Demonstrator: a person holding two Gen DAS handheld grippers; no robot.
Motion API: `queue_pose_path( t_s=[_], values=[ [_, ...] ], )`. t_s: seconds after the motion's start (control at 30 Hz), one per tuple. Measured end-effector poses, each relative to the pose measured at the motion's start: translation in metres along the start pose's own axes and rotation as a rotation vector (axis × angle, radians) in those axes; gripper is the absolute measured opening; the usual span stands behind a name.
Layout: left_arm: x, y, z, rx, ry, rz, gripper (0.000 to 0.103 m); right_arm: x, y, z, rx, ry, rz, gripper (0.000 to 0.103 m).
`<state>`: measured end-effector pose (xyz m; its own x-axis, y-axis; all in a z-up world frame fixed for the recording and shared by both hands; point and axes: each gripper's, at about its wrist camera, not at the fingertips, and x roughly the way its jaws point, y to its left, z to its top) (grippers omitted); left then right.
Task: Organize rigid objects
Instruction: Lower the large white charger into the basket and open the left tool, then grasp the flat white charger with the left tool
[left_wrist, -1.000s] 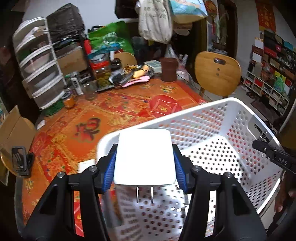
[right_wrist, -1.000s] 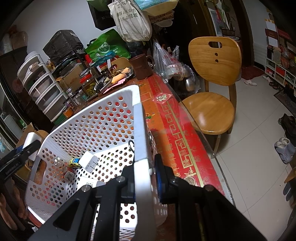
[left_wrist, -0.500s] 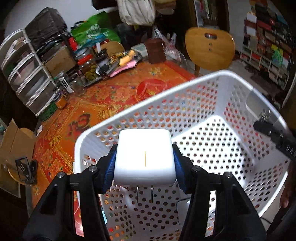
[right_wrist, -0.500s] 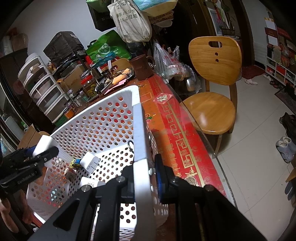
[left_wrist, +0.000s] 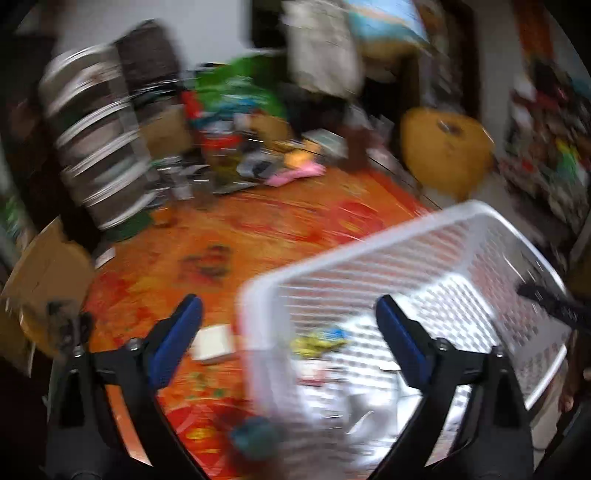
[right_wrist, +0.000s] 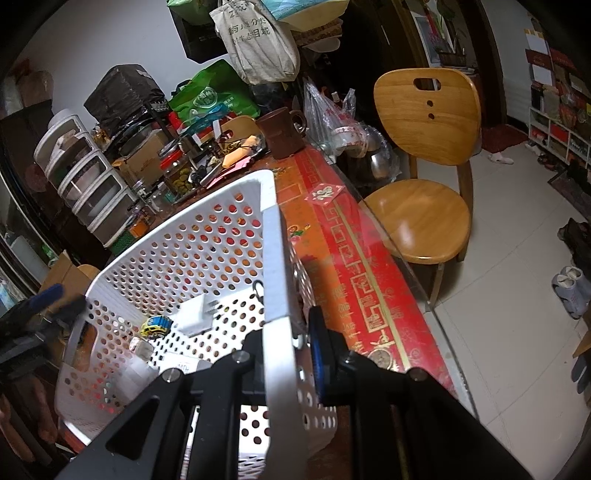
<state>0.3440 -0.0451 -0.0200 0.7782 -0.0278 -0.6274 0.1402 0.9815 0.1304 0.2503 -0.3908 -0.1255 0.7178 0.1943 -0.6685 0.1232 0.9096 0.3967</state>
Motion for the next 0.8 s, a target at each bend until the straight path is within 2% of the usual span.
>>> queue_pose_path(
  t_s=[0.07,0.13,0.23,0.33,0.47,0.63,0.8],
  values=[
    [0.008,0.047,-0.003,-0.096,0.008,0.019,0.102,0.001,0.0,0.0,-0.002,0.001,-0.002,0.014],
    [0.032,0.094,-0.012,-0.187,0.052,0.045,0.102,0.001,-0.001,0.0,-0.002,0.002,-0.003,0.014],
    [0.076,0.131,-0.033,-0.216,0.149,0.072,0.102,0.001,-0.001,0.001,-0.005,0.005,-0.006,0.014],
    [0.12,0.132,-0.051,-0.177,0.227,0.076,0.101,0.002,0.001,0.002,-0.01,0.008,-0.013,0.014],
    [0.16,0.118,-0.067,-0.143,0.266,0.06,0.099,0.001,0.002,0.001,-0.008,0.007,-0.02,0.014],
    [0.182,0.117,-0.075,-0.158,0.283,0.031,0.099,0.001,0.005,0.002,-0.022,0.011,-0.041,0.014],
    [0.192,0.112,-0.084,-0.131,0.301,0.046,0.096,0.001,0.005,0.002,-0.021,0.01,-0.046,0.014]
  ],
)
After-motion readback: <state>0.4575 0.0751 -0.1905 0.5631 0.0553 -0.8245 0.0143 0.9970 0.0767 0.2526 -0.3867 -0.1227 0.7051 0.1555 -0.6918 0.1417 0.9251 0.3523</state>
